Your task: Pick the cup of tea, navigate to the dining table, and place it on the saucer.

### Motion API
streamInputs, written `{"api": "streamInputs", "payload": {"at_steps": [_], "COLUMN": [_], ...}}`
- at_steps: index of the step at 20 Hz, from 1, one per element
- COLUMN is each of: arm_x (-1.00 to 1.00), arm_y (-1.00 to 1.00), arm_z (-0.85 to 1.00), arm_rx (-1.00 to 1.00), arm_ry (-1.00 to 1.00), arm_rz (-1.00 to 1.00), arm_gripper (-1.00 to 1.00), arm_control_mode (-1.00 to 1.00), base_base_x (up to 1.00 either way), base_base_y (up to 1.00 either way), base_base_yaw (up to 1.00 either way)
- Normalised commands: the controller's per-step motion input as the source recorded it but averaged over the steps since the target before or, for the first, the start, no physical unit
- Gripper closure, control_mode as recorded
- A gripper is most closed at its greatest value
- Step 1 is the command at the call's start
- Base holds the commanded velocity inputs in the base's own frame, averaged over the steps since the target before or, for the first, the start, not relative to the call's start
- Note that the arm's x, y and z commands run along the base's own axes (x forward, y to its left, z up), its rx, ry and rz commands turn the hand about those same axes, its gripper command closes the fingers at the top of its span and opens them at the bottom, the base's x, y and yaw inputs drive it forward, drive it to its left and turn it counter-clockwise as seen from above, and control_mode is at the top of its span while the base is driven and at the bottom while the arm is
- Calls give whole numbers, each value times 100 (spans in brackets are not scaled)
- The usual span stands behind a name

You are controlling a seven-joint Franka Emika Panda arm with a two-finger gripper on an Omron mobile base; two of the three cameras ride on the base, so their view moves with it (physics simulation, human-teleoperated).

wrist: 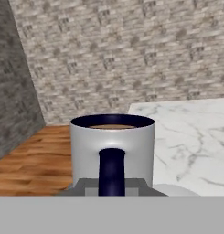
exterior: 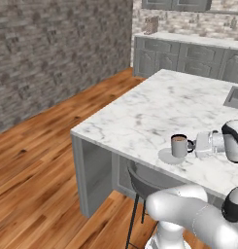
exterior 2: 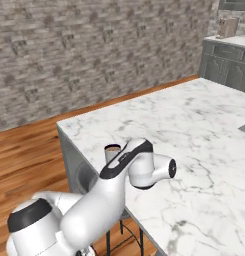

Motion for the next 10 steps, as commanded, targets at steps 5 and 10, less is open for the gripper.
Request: {"api": "streamInputs", "payload": {"at_steps": [5, 10], "arm_x": [29, 18], "arm_y": [0, 0], "arm_z": [-26, -39], "arm_rx": [0, 0], "arm_ry": [0, 0], "arm_rz": [0, 0], "arm_gripper": [100, 100], "arm_control_mode": [-100, -100], "base_base_x": [0, 0], "base_base_y": [0, 0], "base_base_yaw": [0, 0]}}
